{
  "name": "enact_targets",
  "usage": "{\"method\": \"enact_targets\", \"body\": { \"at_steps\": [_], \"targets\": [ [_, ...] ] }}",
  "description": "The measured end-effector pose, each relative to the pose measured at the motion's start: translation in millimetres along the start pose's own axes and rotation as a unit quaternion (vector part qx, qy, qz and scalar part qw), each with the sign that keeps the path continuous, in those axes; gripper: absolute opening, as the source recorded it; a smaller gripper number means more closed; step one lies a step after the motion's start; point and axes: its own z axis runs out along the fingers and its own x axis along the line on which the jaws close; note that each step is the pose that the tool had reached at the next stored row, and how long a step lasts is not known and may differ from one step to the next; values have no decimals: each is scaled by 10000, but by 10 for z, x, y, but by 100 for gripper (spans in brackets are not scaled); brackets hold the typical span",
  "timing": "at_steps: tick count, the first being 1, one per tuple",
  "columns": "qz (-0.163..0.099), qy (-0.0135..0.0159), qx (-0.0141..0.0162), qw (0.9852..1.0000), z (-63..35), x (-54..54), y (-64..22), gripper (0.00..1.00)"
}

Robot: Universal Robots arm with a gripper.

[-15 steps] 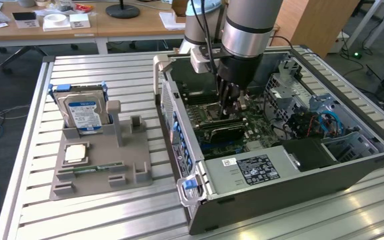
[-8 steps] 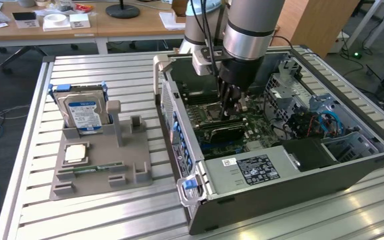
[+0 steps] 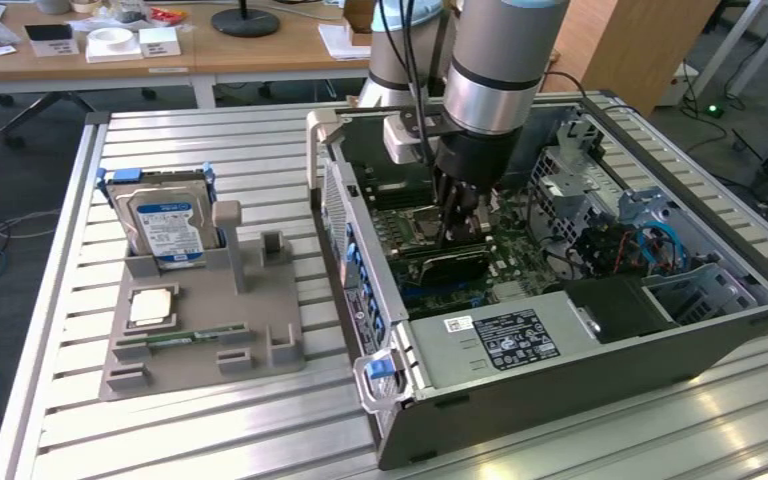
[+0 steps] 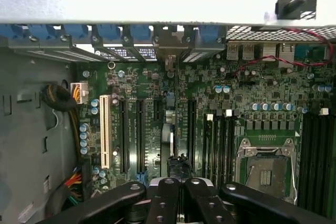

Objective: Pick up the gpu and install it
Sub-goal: 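Press down on the gpu until it lock into place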

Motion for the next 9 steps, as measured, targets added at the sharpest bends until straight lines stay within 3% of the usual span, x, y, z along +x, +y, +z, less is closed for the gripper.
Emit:
{"method": "enact_targets", "body": {
  "at_steps": [9],
  "targets": [
    [-1,-1,1,10000,56,-27,1,11]
  ]
}}
